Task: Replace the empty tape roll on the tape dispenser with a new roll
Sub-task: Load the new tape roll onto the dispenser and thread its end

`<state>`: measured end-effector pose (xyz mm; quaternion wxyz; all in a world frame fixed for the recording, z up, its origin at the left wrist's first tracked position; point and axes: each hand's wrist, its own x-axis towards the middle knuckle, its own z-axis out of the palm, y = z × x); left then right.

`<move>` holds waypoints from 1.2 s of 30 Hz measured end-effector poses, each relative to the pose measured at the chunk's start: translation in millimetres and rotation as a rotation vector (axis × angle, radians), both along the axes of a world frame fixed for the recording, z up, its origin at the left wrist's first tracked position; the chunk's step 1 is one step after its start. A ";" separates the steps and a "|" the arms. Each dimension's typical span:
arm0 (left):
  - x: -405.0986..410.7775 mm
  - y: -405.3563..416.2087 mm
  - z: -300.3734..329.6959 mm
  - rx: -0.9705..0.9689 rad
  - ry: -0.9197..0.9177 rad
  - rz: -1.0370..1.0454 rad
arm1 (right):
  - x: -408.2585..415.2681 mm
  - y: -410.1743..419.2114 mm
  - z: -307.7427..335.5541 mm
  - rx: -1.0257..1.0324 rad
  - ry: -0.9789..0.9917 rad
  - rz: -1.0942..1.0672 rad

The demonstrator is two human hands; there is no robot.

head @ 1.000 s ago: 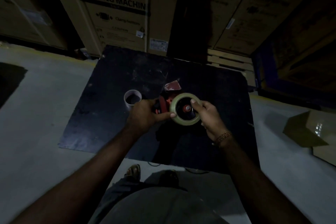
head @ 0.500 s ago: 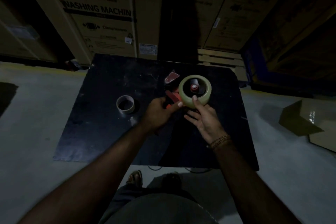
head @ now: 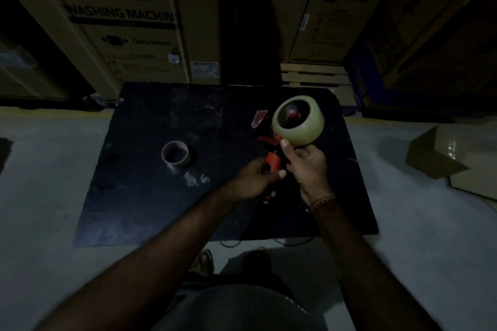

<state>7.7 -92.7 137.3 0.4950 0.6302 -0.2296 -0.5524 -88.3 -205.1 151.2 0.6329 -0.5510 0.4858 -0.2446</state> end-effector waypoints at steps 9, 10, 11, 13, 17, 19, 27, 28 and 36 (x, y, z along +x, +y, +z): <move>-14.9 5.2 -6.0 -0.080 0.411 -0.114 | -14.7 2.8 -0.4 0.527 0.032 0.173; -16.5 4.8 -7.7 -0.082 0.413 -0.138 | -17.8 4.5 -0.4 0.540 0.023 0.179; -17.0 4.6 -10.6 -0.088 0.381 -0.160 | -20.0 6.2 -0.6 0.544 0.019 0.173; -18.4 1.6 -15.4 -0.082 0.222 -0.228 | -25.9 9.4 -5.0 0.580 -0.060 0.095; -21.1 -6.9 -22.2 0.005 -0.441 -0.597 | -50.8 13.3 -21.1 0.632 -0.133 -0.055; -25.1 -6.7 -32.0 0.031 -0.505 -0.784 | -69.4 17.7 -24.7 0.619 -0.084 -0.063; -46.1 -21.0 -74.0 0.479 0.329 -0.253 | -149.2 30.7 -40.8 0.444 0.093 -0.122; -50.3 -28.3 -82.7 0.501 0.467 -0.183 | -157.2 34.4 -42.4 0.454 0.108 -0.124; -97.1 -62.3 -120.1 0.495 0.517 -0.157 | -195.5 59.7 -50.0 0.399 0.187 -0.117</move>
